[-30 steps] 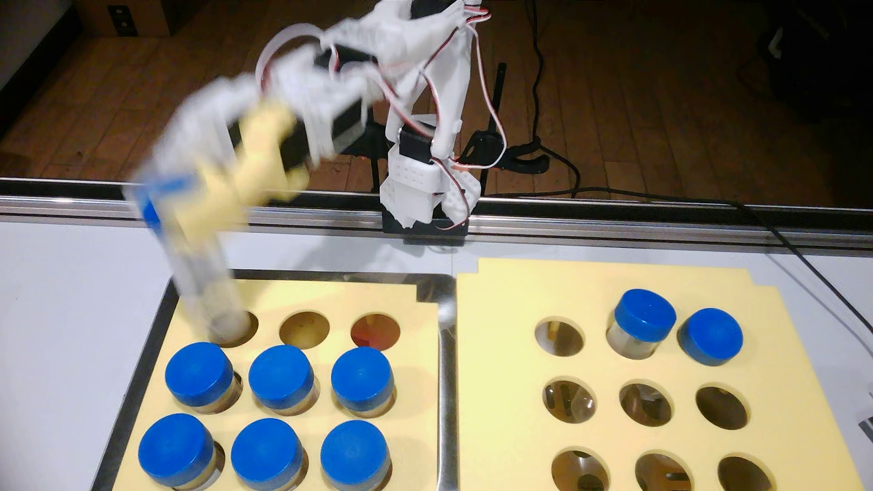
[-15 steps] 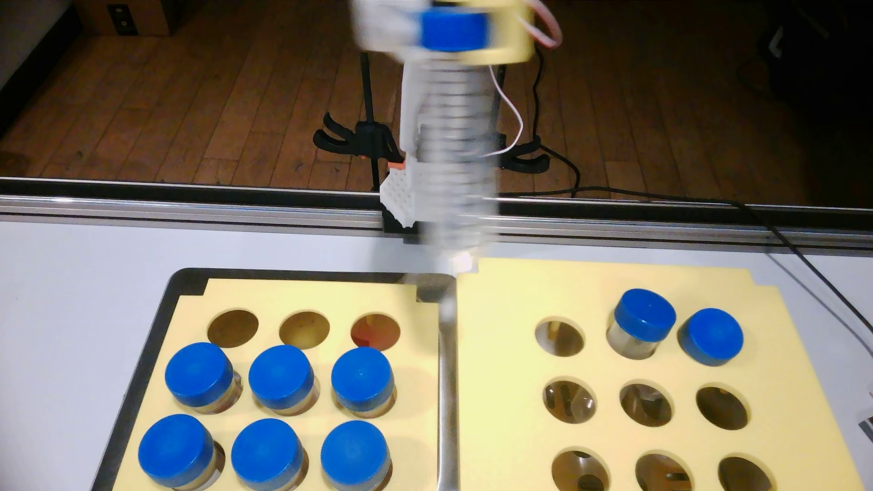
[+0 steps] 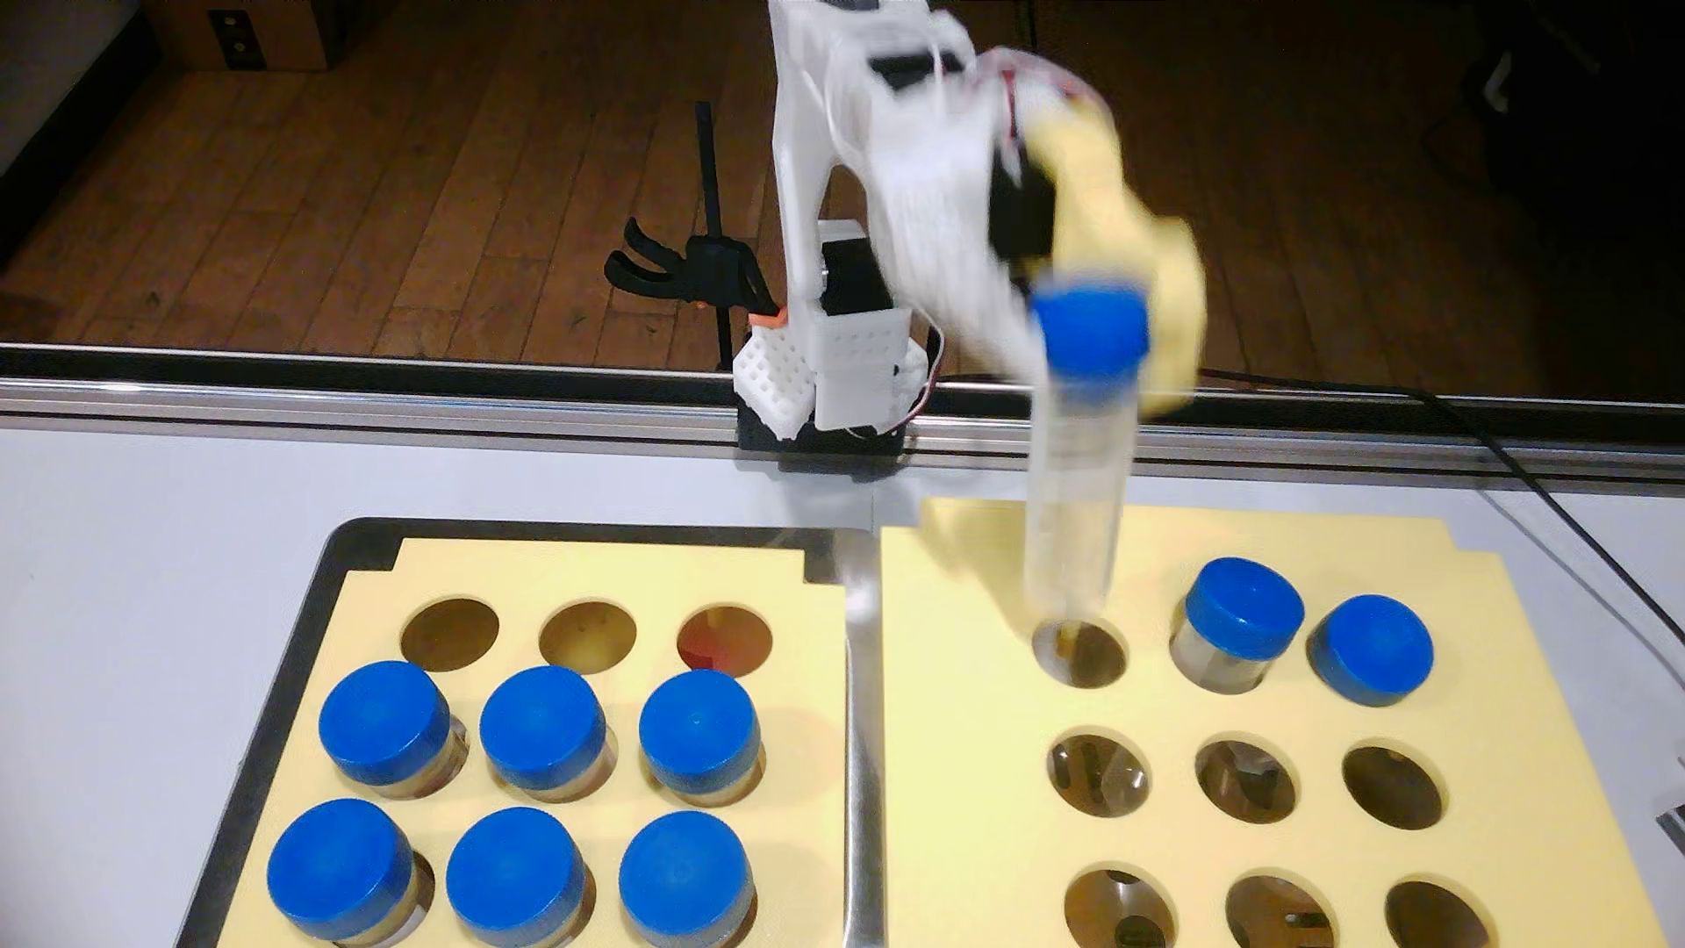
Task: Move the test tubes
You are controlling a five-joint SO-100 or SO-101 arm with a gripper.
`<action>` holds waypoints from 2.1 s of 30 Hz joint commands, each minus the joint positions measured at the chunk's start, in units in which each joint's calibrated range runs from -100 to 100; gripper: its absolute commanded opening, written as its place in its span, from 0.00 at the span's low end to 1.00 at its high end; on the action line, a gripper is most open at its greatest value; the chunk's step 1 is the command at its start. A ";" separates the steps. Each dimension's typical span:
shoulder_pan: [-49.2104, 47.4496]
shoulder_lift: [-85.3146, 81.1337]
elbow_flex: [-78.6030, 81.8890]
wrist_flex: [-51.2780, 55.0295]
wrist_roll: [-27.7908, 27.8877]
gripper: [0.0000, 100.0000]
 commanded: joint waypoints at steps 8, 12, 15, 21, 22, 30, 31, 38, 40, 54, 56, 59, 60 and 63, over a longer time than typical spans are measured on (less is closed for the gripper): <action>-5.38 10.61 1.57 3.35 -0.24 0.11; -9.46 10.61 5.83 14.06 -3.27 0.12; -9.53 10.69 6.47 14.64 -6.36 0.21; -2.27 11.04 -2.88 14.64 -5.26 0.36; -0.94 10.87 -5.52 14.64 -4.53 0.36; 12.48 6.61 -15.05 15.31 -1.86 0.36; 15.59 4.44 -10.24 15.31 -1.81 0.36; 21.52 -0.16 8.01 15.02 -1.81 0.37; 21.52 0.01 8.83 14.83 -1.81 0.37; 21.52 22.16 -12.96 13.96 -0.71 0.36; 21.52 24.50 -14.96 13.96 -0.71 0.36; 21.37 26.67 -16.41 13.96 -0.71 0.36; 21.29 27.98 -17.41 13.96 -0.71 0.36; 21.29 29.19 -18.86 13.96 -0.71 0.36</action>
